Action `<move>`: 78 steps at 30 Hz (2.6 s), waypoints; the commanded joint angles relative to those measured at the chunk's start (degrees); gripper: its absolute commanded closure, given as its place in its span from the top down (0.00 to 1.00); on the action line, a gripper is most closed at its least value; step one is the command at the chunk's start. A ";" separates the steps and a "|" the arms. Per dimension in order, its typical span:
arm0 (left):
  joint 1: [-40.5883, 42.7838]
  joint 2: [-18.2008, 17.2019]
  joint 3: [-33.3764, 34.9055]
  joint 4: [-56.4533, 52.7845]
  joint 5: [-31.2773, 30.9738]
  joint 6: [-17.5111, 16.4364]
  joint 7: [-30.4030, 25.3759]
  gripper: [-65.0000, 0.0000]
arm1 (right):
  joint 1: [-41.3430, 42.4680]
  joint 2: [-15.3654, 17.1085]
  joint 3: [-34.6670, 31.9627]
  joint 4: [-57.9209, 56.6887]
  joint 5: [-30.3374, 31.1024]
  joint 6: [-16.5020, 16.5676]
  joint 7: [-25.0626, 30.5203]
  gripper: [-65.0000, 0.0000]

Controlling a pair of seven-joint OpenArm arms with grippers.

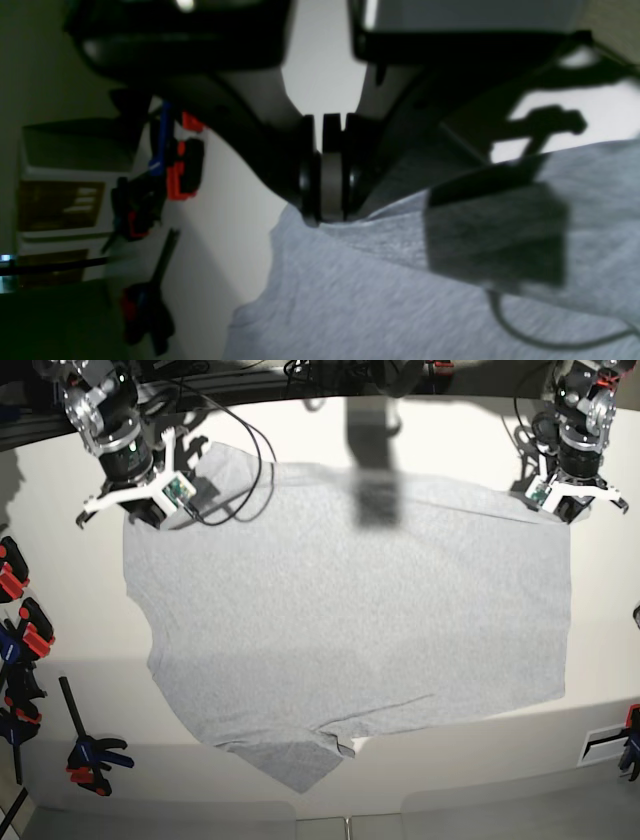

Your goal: Fold the T-shirt properly

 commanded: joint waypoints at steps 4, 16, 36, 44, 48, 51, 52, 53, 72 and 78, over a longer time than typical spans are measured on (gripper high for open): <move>-4.52 -0.98 -0.42 -6.23 0.79 1.33 -1.22 0.00 | 5.09 0.92 -2.05 -0.57 0.50 -0.31 1.36 0.00; -6.01 -0.98 -0.42 -8.26 0.79 1.36 -6.36 0.00 | 20.22 -3.48 -16.61 -7.41 0.24 -0.31 2.84 0.00; -6.03 -0.98 -0.42 -8.26 0.79 1.36 -6.78 0.00 | 39.45 -5.92 -25.24 -12.68 0.31 -0.33 2.80 0.00; -6.14 -0.98 -0.42 -8.26 0.79 1.36 -8.00 0.00 | 42.69 -10.08 -25.24 -12.70 2.49 -0.26 2.80 0.00; -6.14 -0.98 -0.42 -8.28 0.81 1.36 -8.00 0.00 | 43.04 -11.65 -25.24 -12.70 2.45 -0.24 2.86 0.00; -6.19 -0.98 -0.42 -8.28 0.79 1.36 -8.31 0.00 | 43.04 -11.96 -25.24 -12.74 2.45 -0.24 3.17 0.00; -6.16 -1.01 -0.42 -8.26 0.79 1.36 -8.83 0.00 | 43.04 -12.22 -25.24 -12.74 2.43 -0.24 3.19 0.00; -6.16 -0.98 -0.42 -8.26 0.79 1.38 -9.40 0.00 | 43.04 -12.46 -25.24 -12.81 2.45 -0.24 3.23 0.00; -7.56 -0.98 -0.42 -8.33 -5.49 1.36 -18.32 0.00 | 55.43 -26.84 -25.22 -38.97 2.43 -0.31 3.65 0.00; -13.46 0.33 -0.42 -8.37 -13.25 1.36 -13.60 0.00 | 56.48 -30.05 -25.14 -44.13 -1.62 -7.69 -1.97 0.00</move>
